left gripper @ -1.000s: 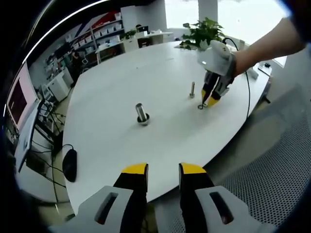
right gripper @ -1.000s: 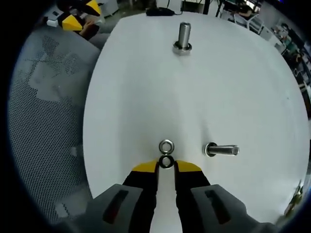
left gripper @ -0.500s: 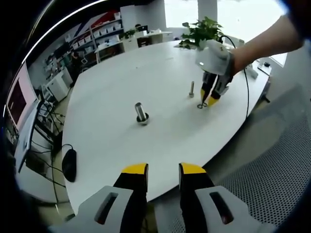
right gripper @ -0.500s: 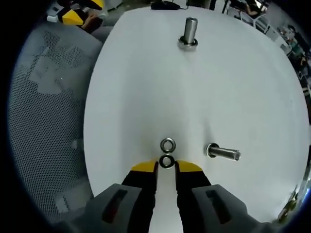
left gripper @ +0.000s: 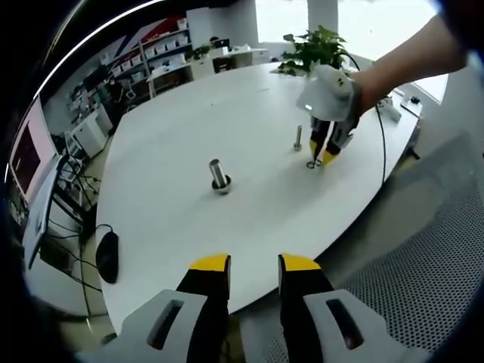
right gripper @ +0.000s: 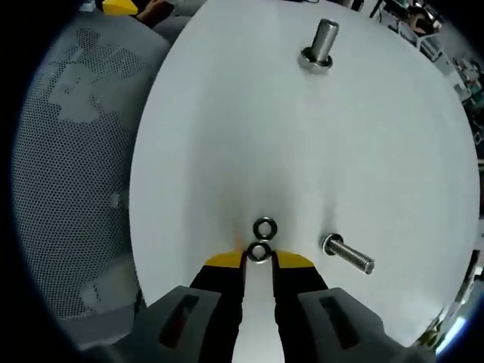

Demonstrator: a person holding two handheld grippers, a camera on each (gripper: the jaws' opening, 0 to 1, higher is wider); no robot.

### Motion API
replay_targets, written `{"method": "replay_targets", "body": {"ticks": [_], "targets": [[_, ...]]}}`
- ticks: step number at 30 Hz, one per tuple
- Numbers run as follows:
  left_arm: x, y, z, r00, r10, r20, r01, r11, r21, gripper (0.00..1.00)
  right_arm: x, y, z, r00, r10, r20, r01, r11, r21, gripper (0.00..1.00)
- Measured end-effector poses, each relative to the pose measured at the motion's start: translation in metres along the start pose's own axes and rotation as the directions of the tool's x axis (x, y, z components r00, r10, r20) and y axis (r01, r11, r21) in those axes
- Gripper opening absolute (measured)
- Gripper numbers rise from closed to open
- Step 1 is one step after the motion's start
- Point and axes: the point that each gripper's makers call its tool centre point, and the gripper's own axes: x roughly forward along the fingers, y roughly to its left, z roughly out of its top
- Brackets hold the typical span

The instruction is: Place the washer onto the threaded stud by aligning its center hole with the stud, sliding it down to the base, and recovering from edge contact or off-axis alignment until the washer reaches the visible bottom stop.

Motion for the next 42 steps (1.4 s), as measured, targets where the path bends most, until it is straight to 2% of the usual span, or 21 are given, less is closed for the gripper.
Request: {"method": "replay_targets", "body": {"ticks": [3, 8, 15, 17, 18, 19, 26, 34, 40, 42], "targets": [[-0.0006, -0.0001, -0.0004, 1.000, 0.001, -0.002, -0.001, 1.000, -0.002, 0.23, 0.0006, 0.0003, -0.0001, 0.999, -0.002, -0.053, 0.001, 1.000, -0.026, 0.16], [-0.0002, -0.0005, -0.0011, 1.000, 0.001, -0.006, -0.001, 1.000, 0.000, 0.23, 0.0005, -0.0002, -0.0004, 0.997, 0.002, -0.083, -0.004, 1.000, -0.027, 0.15], [-0.0007, 0.0000, -0.0009, 1.000, 0.003, -0.004, -0.003, 1.000, -0.005, 0.23, -0.0001, -0.0013, -0.0017, 0.998, 0.023, -0.055, -0.024, 1.000, -0.011, 0.14], [0.0000, 0.0008, -0.0013, 1.000, 0.003, -0.005, -0.004, 1.000, -0.005, 0.23, 0.0010, 0.0012, -0.0016, 0.999, 0.010, -0.051, -0.013, 0.999, -0.045, 0.13], [-0.0005, 0.0002, -0.0008, 1.000, 0.003, -0.004, -0.003, 1.000, -0.005, 0.23, 0.0005, 0.0006, -0.0019, 0.998, -0.001, -0.058, -0.005, 0.995, -0.104, 0.13], [-0.0007, 0.0000, -0.0006, 1.000, 0.003, -0.003, -0.003, 1.000, -0.005, 0.23, 0.0012, 0.0013, -0.0009, 0.999, -0.005, -0.053, -0.001, 0.994, -0.112, 0.14], [0.0001, 0.0001, -0.0017, 1.000, 0.002, -0.008, -0.002, 1.000, -0.006, 0.23, 0.0006, -0.0021, -0.0014, 0.999, 0.007, -0.046, -0.010, 0.998, -0.059, 0.13], [-0.0002, 0.0008, -0.0019, 1.000, 0.004, -0.008, -0.005, 1.000, -0.009, 0.23, 0.0001, -0.0020, -0.0010, 1.000, 0.000, 0.002, 0.000, 1.000, -0.018, 0.13], [-0.0005, 0.0018, -0.0016, 1.000, 0.009, -0.006, -0.009, 1.000, -0.013, 0.23, -0.0012, -0.0034, -0.0006, 0.991, -0.010, 0.130, 0.001, 0.997, 0.073, 0.13], [-0.0003, 0.0016, -0.0018, 1.000, 0.008, -0.007, -0.008, 1.000, -0.013, 0.23, -0.0013, -0.0031, -0.0019, 0.990, -0.018, 0.139, 0.008, 0.997, 0.073, 0.13]]}}
